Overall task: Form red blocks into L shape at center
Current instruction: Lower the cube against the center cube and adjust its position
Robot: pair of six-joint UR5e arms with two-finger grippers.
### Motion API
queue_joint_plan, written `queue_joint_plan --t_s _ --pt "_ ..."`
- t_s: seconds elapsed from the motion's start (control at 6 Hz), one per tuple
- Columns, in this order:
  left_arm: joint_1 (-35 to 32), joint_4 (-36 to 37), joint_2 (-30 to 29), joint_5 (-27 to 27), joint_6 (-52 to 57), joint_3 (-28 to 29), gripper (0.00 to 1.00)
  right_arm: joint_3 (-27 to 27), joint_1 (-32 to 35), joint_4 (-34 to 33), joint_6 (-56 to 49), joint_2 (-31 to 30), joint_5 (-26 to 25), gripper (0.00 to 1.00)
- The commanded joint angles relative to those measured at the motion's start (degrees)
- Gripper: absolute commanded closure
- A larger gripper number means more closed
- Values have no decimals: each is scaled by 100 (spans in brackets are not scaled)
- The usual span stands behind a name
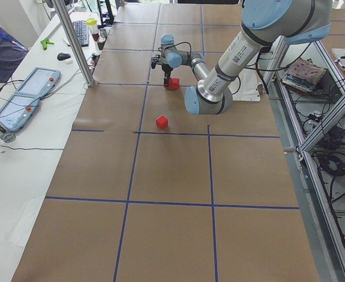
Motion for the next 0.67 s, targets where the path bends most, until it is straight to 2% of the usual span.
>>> queue_joint_plan --t_s 0.0,0.5 --pt "77 -9 -14 9 -171 -1 77 1 0 0 0 0 0 0" --pt "77 -9 -6 0 -173 -1 76 -17 0 0 0 9 0 0"
